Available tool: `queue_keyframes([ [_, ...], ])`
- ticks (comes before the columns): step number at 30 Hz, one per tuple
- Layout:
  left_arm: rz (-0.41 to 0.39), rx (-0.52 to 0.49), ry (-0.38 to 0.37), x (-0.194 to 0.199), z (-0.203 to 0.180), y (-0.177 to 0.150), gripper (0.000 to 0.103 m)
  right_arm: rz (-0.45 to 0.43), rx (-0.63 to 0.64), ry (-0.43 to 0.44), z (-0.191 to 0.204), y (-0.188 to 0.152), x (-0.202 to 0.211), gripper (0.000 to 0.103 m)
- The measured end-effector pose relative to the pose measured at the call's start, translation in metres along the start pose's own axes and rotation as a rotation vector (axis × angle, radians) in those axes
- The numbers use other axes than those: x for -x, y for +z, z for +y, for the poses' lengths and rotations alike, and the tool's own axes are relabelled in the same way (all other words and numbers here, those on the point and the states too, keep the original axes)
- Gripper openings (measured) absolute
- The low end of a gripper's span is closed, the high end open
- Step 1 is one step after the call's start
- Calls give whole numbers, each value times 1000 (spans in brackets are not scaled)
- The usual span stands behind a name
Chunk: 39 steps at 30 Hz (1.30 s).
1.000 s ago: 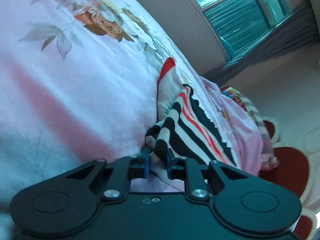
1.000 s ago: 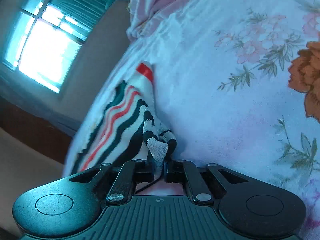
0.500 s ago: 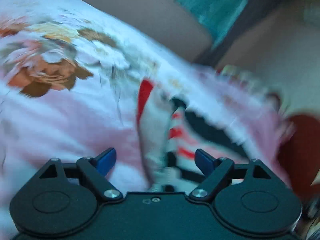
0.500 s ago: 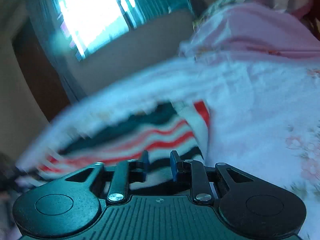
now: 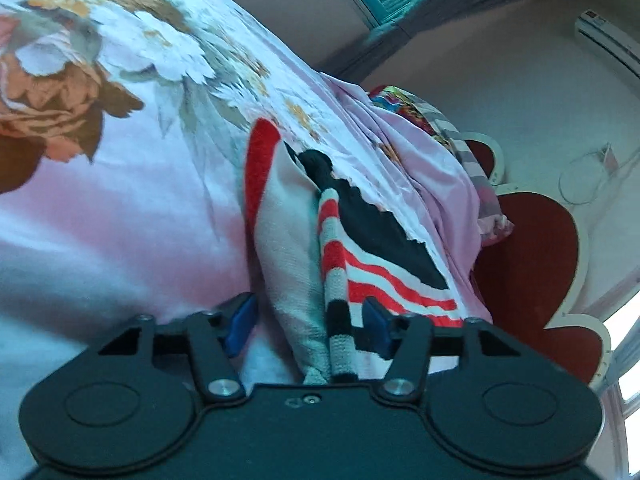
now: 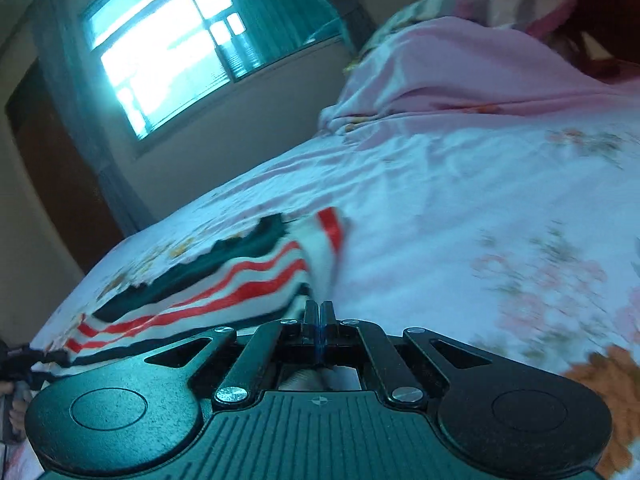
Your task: Fold small clothes
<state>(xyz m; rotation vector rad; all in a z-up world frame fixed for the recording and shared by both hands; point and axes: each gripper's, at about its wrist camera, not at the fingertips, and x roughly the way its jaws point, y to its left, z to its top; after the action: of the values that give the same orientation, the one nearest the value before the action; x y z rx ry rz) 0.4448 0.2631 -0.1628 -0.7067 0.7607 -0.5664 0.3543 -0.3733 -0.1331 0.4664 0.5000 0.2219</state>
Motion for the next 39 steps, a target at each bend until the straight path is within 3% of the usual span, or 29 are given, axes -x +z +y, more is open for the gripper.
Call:
queue_keyframes([
  [1, 0, 12, -8, -3, 3, 1, 37, 0, -33, 5, -4, 2, -1, 0],
  [4, -10, 34, -58, -9, 9, -1, 25, -9, -107, -6, -18, 13, -1, 0],
  [7, -46, 50, -79, -7, 13, -7, 28, -10, -125, -3, -22, 13, 0, 0],
  [11, -22, 3, 2, -19, 6, -3, 29, 7, -148, -9, -28, 10, -3, 0],
  [13, -14, -44, 61, -21, -9, 0, 17, 3, -182, -6, -35, 11, -2, 0],
  [18, -40, -90, 177, -17, -61, 14, 14, -67, -243, -11, -50, 20, 24, 0],
  [22, -86, -162, 180, -28, -136, 29, 14, -75, -208, -80, -66, 26, 51, 0],
  [28, 8, -377, 210, -120, -259, 8, 14, -128, -206, -126, -100, 24, 101, 0],
  [31, 55, -399, 219, -178, -297, -17, 0, -138, -194, -138, -111, 17, 118, 0],
  [33, 80, -373, 156, -210, -312, -38, 0, -131, -199, -128, -117, 11, 122, 0],
  [35, 148, -408, 154, -249, -327, -65, 0, -132, -218, -102, -126, 5, 123, 0],
  [37, 233, -391, 96, -272, -334, -91, 35, -138, -254, -75, -135, 1, 121, 0],
  [39, 180, -474, 101, -256, -345, -104, 51, -138, -294, -79, -144, 2, 121, 0],
])
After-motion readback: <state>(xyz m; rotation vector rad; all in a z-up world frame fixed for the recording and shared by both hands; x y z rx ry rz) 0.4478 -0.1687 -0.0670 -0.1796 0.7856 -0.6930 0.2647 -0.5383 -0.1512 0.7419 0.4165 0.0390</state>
